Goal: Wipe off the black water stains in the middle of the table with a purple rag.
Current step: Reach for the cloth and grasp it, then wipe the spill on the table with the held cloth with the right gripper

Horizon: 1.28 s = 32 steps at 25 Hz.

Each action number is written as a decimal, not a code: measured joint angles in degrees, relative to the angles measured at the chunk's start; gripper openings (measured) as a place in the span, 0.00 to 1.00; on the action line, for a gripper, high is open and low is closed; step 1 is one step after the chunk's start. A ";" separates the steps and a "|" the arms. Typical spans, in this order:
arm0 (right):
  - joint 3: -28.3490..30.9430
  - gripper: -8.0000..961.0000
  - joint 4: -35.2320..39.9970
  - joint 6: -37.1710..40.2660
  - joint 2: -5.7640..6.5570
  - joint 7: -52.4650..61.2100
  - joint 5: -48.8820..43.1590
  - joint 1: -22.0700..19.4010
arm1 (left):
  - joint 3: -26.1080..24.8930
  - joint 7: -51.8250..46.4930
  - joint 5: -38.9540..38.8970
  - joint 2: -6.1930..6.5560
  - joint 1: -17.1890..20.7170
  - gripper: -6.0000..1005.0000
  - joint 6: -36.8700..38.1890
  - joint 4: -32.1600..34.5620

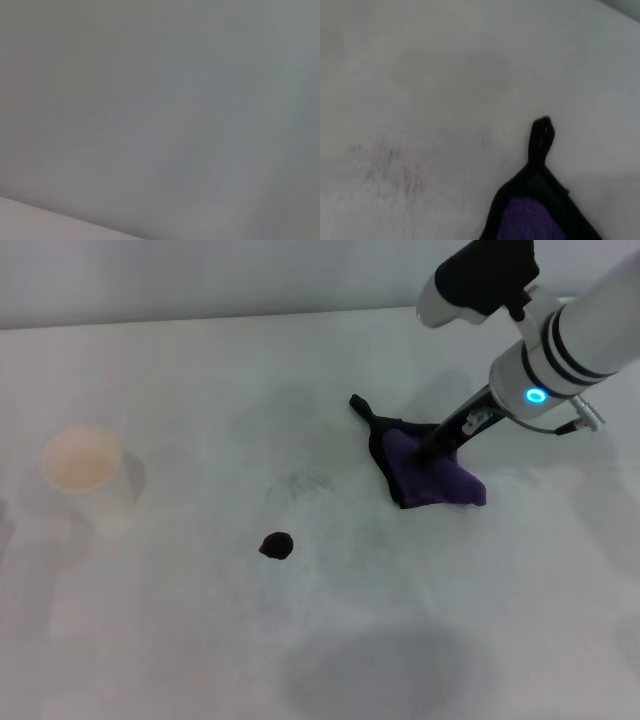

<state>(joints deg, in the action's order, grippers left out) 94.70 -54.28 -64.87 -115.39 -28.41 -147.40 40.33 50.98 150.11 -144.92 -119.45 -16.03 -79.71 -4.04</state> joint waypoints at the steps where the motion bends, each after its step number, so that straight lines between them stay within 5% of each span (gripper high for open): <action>1: -0.53 0.82 0.79 0.62 -0.01 0.00 0.00 0.04 | -0.01 0.00 0.00 0.00 -0.19 0.88 0.00 0.00; 21: -4.04 0.68 2.89 2.79 -0.10 0.63 0.06 0.80 | -0.34 0.00 -0.02 0.09 -0.40 0.88 0.00 0.00; 24: -3.73 0.44 2.96 2.82 -0.10 0.64 0.14 0.81 | -0.35 0.00 -0.02 0.09 -0.40 0.88 0.00 0.00; 29: -3.61 0.19 2.78 2.32 -0.10 0.64 0.96 0.81 | -0.36 0.00 -0.16 0.09 -0.40 0.88 0.00 0.00; 32: -3.63 0.15 2.23 0.64 -0.08 0.38 4.12 1.07 | -0.36 0.00 -0.18 0.09 -0.40 0.88 0.00 0.00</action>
<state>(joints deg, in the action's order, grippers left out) 91.07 -52.05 -64.23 -115.47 -28.03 -143.27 41.40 50.62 150.12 -145.10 -119.35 -16.43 -79.72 -4.04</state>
